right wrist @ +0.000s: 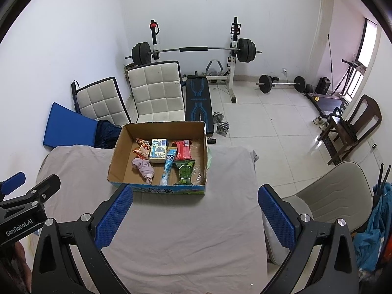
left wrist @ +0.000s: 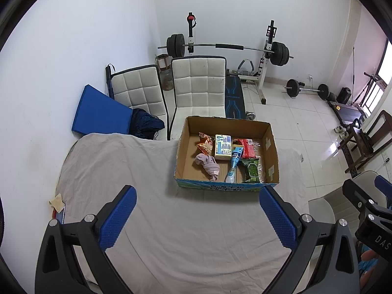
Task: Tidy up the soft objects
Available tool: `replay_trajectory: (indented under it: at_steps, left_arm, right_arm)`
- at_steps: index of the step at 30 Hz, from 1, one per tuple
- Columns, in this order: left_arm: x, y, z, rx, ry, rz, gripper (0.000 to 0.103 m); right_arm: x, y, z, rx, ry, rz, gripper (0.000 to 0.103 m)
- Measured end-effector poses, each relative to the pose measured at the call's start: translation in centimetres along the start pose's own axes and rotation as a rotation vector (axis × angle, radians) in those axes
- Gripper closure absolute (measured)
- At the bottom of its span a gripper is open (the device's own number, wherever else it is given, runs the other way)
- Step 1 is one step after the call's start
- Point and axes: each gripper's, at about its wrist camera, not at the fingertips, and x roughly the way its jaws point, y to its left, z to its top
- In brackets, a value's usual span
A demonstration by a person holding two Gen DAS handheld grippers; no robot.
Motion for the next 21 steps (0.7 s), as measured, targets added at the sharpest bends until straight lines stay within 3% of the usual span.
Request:
replay_trajectory:
  at_steps: [21]
  left_arm:
    - [-0.10, -0.07, 0.22, 0.001, 0.000, 0.000, 0.000]
  right_arm:
    - [0.27, -0.08, -0.02, -0.002, -0.004, -0.002, 0.000]
